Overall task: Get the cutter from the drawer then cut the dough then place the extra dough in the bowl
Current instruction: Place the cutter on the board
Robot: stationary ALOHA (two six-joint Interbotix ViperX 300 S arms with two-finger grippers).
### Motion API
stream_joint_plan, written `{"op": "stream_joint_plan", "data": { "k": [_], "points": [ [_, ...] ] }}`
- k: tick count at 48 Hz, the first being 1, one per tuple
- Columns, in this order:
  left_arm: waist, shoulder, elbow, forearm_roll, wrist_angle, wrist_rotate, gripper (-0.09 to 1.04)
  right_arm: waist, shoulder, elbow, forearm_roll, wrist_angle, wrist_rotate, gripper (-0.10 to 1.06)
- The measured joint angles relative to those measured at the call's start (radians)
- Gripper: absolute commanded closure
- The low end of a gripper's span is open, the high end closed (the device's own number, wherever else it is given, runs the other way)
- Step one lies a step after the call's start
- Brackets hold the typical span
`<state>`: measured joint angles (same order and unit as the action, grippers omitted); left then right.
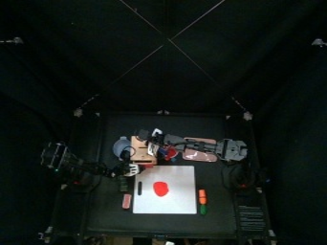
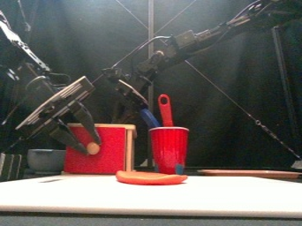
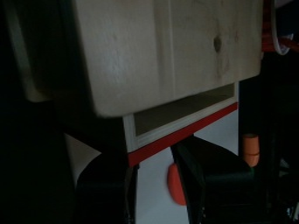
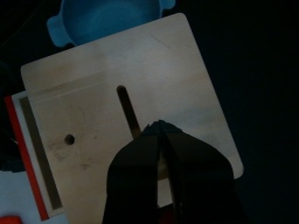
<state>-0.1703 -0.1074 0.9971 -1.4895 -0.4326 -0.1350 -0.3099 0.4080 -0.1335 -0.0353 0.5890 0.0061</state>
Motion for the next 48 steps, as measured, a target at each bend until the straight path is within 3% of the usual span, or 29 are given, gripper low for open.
{"op": "stream_joint_plan", "data": {
  "k": [24,48],
  "points": [
    [-0.135,0.008,-0.014,-0.109,-0.080,0.000,0.34,0.000,0.000,0.000,0.002,-0.002,0.002,0.95],
    [-0.176,0.049,-0.052,-0.135,-0.092,-0.002,0.34,0.000,0.003,0.000,0.009,-0.002,0.002,0.95]
  ]
}}
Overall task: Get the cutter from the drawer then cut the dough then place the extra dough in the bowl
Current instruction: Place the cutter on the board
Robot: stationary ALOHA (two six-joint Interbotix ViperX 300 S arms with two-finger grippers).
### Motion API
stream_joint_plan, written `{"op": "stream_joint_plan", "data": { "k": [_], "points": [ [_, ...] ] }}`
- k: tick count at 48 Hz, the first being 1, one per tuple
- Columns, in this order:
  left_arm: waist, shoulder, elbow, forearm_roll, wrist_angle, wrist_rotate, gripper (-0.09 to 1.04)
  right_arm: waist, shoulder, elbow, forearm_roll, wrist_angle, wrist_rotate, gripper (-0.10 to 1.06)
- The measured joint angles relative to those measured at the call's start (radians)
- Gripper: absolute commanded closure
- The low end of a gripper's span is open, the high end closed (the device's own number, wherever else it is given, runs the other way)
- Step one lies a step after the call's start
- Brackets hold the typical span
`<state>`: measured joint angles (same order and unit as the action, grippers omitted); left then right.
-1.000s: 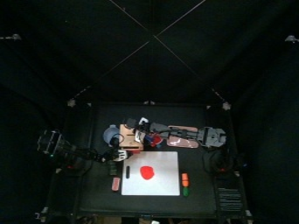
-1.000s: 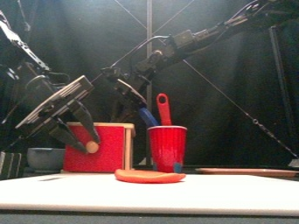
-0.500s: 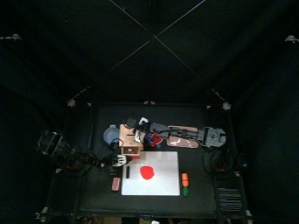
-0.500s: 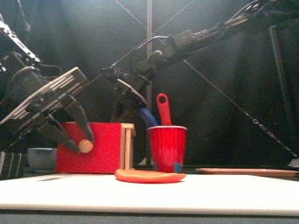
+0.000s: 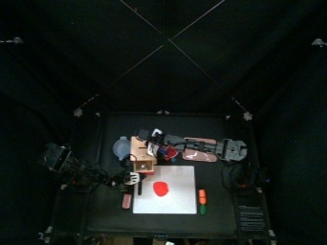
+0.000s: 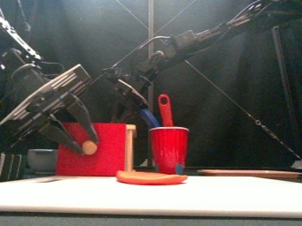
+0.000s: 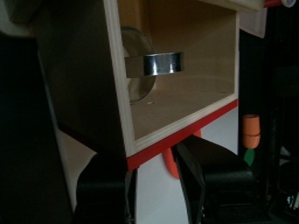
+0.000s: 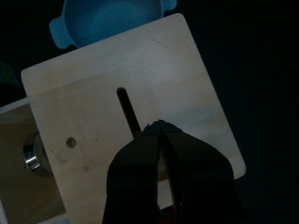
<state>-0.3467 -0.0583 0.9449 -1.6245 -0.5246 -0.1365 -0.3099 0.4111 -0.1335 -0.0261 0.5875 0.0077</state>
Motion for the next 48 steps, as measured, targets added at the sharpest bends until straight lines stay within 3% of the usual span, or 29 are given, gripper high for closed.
{"op": "stream_joint_plan", "data": {
  "k": [39,48],
  "points": [
    [-0.066,0.000,0.000,-0.072,-0.034,0.002,0.33,0.002,0.009,-0.009,0.002,-0.005,0.002,0.95],
    [-0.072,0.012,-0.009,-0.067,-0.037,0.000,0.25,0.000,0.009,-0.009,0.003,-0.005,0.002,0.95]
  ]
}}
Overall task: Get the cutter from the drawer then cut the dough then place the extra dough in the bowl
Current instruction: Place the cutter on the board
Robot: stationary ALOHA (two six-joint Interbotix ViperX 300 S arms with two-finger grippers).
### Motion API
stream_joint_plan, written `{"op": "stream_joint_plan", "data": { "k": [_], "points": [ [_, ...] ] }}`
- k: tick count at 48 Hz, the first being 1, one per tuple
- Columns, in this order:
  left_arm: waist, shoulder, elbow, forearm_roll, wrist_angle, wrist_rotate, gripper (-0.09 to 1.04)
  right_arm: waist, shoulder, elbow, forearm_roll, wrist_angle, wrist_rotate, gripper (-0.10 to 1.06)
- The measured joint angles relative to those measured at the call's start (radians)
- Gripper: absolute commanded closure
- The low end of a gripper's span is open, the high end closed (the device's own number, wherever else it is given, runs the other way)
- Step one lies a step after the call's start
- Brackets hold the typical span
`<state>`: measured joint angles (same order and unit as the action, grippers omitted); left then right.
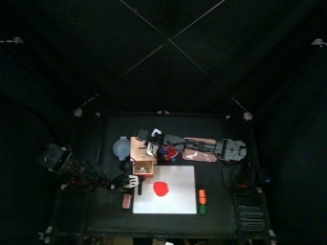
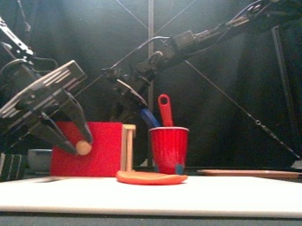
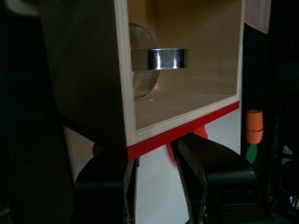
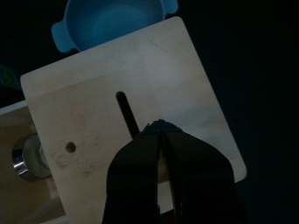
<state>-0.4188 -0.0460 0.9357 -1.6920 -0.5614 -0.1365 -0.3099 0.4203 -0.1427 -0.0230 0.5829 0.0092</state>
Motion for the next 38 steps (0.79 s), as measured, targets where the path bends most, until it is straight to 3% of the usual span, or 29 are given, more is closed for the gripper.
{"op": "stream_joint_plan", "data": {
  "k": [10,38],
  "points": [
    [-0.034,0.006,-0.003,0.002,0.011,0.002,0.13,0.002,0.000,0.000,0.000,0.000,0.000,0.95],
    [-0.072,-0.063,-0.003,0.097,-0.029,0.005,0.13,0.028,0.002,-0.012,0.000,-0.014,-0.003,0.95]
  ]
}}
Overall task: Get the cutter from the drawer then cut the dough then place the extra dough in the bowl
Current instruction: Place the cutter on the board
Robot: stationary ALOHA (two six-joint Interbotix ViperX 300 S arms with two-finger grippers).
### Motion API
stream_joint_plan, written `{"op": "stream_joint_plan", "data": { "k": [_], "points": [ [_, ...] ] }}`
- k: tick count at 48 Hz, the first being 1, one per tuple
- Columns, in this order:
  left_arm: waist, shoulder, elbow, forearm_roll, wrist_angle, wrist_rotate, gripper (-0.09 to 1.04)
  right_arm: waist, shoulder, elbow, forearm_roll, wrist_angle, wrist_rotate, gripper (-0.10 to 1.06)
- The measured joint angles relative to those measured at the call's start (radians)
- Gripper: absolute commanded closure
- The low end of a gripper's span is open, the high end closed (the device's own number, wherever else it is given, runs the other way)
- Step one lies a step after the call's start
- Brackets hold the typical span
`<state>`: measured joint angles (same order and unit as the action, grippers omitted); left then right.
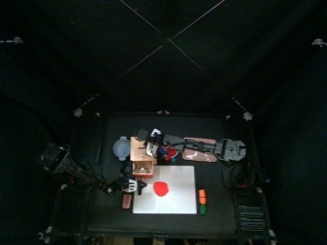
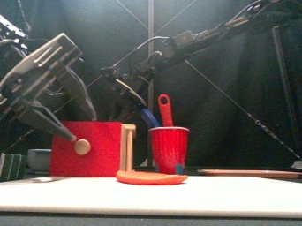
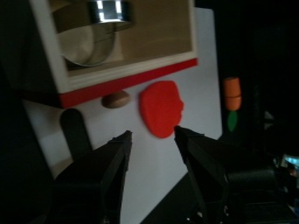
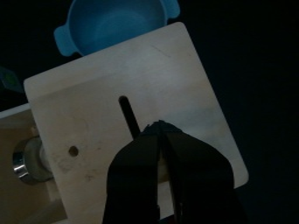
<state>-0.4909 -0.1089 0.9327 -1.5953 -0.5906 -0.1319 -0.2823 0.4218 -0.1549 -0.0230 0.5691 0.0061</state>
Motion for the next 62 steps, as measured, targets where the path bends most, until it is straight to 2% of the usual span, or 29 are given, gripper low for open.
{"op": "stream_joint_plan", "data": {
  "k": [10,18,27,37,43,49,53,62],
  "points": [
    [-0.037,-0.087,0.054,0.109,-0.049,0.008,0.13,0.025,-0.017,-0.015,-0.003,-0.003,-0.006,0.95],
    [-0.043,-0.192,0.130,0.296,-0.084,0.005,0.13,0.044,-0.077,-0.003,0.003,-0.006,-0.012,0.92],
    [-0.041,-0.296,0.219,0.482,-0.098,0.009,0.14,0.098,-0.163,0.080,0.035,-0.034,-0.014,0.76],
    [-0.008,-0.419,0.321,0.698,-0.101,0.012,0.14,0.172,-0.204,0.173,0.055,-0.117,-0.008,0.46],
    [0.048,-0.489,0.380,0.830,-0.103,0.012,0.14,0.206,-0.204,0.207,0.051,-0.149,-0.012,0.32],
    [0.098,-0.537,0.408,0.940,-0.101,0.012,0.14,0.225,-0.204,0.216,0.034,-0.166,-0.002,0.29],
    [0.130,-0.554,0.416,1.002,-0.089,0.011,0.14,0.221,-0.196,0.218,0.031,-0.169,0.003,0.29],
    [0.175,-0.561,0.417,1.046,-0.046,0.009,0.14,0.213,-0.155,0.216,0.028,-0.172,0.000,0.28]
  ]
}}
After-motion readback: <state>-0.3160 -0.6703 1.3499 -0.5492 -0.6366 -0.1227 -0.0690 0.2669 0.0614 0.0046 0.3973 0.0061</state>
